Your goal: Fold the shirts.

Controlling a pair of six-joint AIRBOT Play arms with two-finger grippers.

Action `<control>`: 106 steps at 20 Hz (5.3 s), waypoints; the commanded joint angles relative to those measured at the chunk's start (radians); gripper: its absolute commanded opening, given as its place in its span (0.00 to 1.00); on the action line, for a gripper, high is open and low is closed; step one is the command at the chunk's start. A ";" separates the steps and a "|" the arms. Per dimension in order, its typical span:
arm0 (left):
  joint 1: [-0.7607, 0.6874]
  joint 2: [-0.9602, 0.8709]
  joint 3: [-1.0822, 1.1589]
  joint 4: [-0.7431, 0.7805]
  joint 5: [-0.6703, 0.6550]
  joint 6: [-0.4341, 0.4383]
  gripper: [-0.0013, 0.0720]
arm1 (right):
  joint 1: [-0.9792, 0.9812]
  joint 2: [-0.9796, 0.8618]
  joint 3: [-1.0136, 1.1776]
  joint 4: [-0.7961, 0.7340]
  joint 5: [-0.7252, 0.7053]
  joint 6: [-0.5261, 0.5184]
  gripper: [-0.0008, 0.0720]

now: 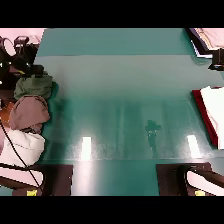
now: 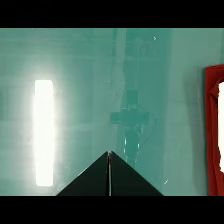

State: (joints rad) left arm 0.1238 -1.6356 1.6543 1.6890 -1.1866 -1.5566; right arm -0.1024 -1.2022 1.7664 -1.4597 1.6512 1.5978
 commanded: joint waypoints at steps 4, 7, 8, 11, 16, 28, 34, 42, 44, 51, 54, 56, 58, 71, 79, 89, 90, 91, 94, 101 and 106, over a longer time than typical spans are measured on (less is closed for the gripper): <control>0.044 -0.045 -0.076 0.032 0.159 -0.015 0.79 | 0.001 0.001 0.000 0.002 0.002 0.000 0.04; 0.044 -0.047 -0.075 0.030 0.183 -0.014 0.26 | 0.001 0.001 0.000 0.002 0.002 0.000 0.04; 0.044 -0.047 -0.075 0.031 0.184 -0.014 0.11 | 0.001 0.001 0.000 0.002 0.001 0.000 0.04; 0.044 -0.040 -0.067 0.013 0.162 -0.015 0.05 | 0.001 0.001 0.000 0.002 0.002 0.000 0.04; 0.003 0.048 0.210 -0.163 0.067 0.095 0.05 | 0.001 0.001 0.024 0.003 -0.024 0.000 0.04; -0.397 0.375 0.375 -0.746 -0.056 0.407 0.05 | 0.003 0.013 0.277 0.044 -0.107 0.000 0.04; -0.525 0.299 0.052 -0.732 -0.044 0.438 0.05 | 0.003 0.102 0.130 0.080 -0.124 0.000 0.04; -0.336 0.270 0.066 -0.702 -0.100 0.329 0.74 | 0.003 0.134 0.105 0.077 -0.134 0.000 0.04; -0.236 0.288 0.059 -0.702 -0.185 0.301 0.74 | 0.003 0.134 0.104 0.077 -0.137 0.000 0.04; -0.132 0.340 -0.452 -0.896 -0.231 0.344 0.74 | 0.003 0.110 0.104 0.080 -0.145 0.000 0.04; -0.198 0.343 -0.647 -0.994 -0.172 0.415 0.74 | 0.003 0.080 0.104 0.081 -0.111 0.001 0.04; -0.272 0.344 -0.715 -0.989 -0.079 0.432 0.74 | 0.003 0.061 0.104 0.081 -0.087 0.001 0.04; -0.337 0.343 -0.756 -0.984 0.008 0.431 0.74 | 0.003 0.048 0.104 0.081 -0.072 0.001 0.04; -0.332 0.394 -0.583 -0.918 -0.057 0.378 0.05 | 0.169 0.042 -0.021 0.081 -0.065 -0.001 0.04; -0.134 0.519 -0.152 -0.784 -0.230 0.376 0.05 | 0.379 0.040 -0.562 0.311 -0.523 -0.053 0.55; -0.123 0.519 -0.126 -0.689 -0.236 0.330 0.05 | 0.431 -0.238 -0.637 0.419 -0.732 -0.190 0.55; -0.123 0.519 -0.126 -0.689 -0.236 0.330 0.05 | 0.431 -0.257 -0.637 0.422 -0.753 -0.192 0.55; -0.123 0.519 -0.126 -0.689 -0.236 0.329 0.05 | 0.431 -0.272 -0.637 0.422 -0.766 -0.192 0.55; -0.123 0.519 -0.126 -0.689 -0.235 0.329 0.05 | 0.431 -0.314 -0.637 0.422 -0.769 -0.193 0.55; -0.123 0.519 -0.105 -0.689 -0.235 0.323 0.05 | 0.436 -0.261 -0.574 0.326 -0.780 -0.253 0.04; -0.123 0.519 -0.006 -0.702 -0.226 0.317 0.05 | 0.435 -0.170 -0.472 0.230 -0.773 -0.219 0.09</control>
State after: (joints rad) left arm 0.0002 -1.1175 1.6100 0.9951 -1.4178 -1.2339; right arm 0.3332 -1.4044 1.2533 -1.1797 0.8761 1.3724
